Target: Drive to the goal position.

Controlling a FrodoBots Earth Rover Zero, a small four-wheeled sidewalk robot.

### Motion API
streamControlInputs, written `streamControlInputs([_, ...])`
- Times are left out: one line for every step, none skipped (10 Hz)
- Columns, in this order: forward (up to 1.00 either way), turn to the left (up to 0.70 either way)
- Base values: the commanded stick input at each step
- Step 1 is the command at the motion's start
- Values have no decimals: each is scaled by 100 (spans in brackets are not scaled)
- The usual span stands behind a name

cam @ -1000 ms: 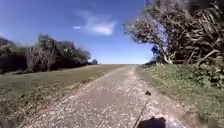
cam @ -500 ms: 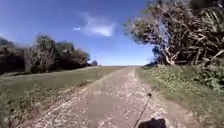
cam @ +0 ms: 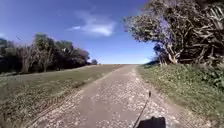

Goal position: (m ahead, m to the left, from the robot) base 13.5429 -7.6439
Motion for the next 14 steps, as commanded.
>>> streamControlInputs([50,0])
streamControlInputs([50,0])
streamControlInputs([50,0])
streamControlInputs([50,0])
streamControlInputs([50,0])
streamControlInputs([50,0])
streamControlInputs([50,0])
streamControlInputs([50,0])
streamControlInputs([50,0])
streamControlInputs([50,0])
streamControlInputs([50,0])
streamControlInputs([50,0])
streamControlInputs([50,0])
streamControlInputs([50,0])
